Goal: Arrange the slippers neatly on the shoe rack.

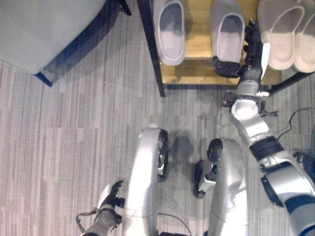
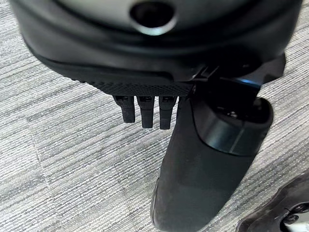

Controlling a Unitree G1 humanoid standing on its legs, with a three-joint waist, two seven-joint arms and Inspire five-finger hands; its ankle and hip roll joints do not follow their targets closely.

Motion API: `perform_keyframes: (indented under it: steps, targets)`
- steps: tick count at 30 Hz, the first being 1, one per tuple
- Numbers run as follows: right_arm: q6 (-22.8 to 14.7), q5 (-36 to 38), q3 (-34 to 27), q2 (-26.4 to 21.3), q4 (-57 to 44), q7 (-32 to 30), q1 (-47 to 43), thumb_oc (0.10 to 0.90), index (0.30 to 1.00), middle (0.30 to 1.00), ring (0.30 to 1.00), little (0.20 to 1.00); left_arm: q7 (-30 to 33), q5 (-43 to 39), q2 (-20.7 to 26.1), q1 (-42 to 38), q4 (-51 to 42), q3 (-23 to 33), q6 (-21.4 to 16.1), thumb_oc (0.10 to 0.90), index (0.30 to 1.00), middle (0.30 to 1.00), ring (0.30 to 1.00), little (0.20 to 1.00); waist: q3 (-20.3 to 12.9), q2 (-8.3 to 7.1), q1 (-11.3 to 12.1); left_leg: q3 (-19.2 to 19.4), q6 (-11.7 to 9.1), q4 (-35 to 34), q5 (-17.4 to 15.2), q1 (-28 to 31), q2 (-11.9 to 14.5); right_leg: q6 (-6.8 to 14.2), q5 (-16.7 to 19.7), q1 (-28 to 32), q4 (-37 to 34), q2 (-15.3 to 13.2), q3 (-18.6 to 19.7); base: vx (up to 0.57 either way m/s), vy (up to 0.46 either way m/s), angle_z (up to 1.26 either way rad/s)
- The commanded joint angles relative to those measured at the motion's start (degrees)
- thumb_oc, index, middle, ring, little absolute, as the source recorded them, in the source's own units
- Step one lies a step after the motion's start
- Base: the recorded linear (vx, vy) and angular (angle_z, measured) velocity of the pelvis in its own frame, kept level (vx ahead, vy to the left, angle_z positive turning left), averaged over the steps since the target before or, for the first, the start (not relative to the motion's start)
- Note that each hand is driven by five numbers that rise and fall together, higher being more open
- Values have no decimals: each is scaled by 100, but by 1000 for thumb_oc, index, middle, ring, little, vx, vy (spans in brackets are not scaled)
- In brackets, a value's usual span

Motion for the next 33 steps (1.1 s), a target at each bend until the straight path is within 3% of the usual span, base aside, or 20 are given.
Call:
perform_keyframes:
  steps: [1,33]
  targets:
    - [-388,-414,6,-74,-1059,-106,-867,800,900,900,900,900,215,211,-141,442,238,-406,-19,800,900,900,900,900,-150,14,202,-1019,-178,603,-1607,600,-430,-263,300,-164,-397,-328,364,0,0,0]
    - [-228,-842,299,556,-1038,-195,-1421,800,900,900,900,900,313,329,-98,380,315,-501,-7,800,900,900,900,900,-150,101,306,-1064,-218,730,-1620,600,-456,-257,321,-164,-326,-312,337,0,0,0]
